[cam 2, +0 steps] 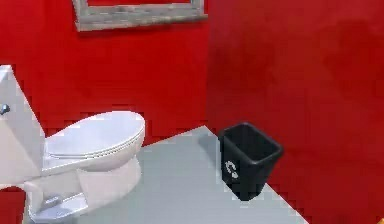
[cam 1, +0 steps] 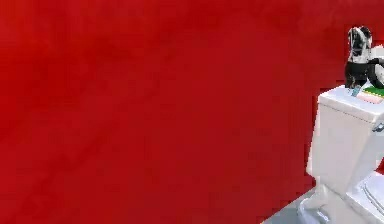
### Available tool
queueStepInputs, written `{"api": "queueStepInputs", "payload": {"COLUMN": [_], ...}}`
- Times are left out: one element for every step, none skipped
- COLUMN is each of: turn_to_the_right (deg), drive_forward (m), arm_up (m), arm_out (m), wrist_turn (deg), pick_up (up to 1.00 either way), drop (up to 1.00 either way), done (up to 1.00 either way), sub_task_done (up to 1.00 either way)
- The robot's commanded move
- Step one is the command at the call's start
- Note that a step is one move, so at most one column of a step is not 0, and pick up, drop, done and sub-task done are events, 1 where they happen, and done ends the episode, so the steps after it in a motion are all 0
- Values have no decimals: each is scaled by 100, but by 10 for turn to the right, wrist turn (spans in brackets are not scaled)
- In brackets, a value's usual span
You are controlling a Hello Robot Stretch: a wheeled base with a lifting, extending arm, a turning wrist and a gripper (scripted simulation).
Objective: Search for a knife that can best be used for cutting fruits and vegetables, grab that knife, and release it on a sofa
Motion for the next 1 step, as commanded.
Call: {"api": "queueStepInputs", "payload": {"turn_to_the_right": [-450], "drive_forward": [0], "arm_up": [0], "arm_out": [0], "wrist_turn": [0], "pick_up": [0], "drop": [0], "done": [0], "sub_task_done": [0]}}
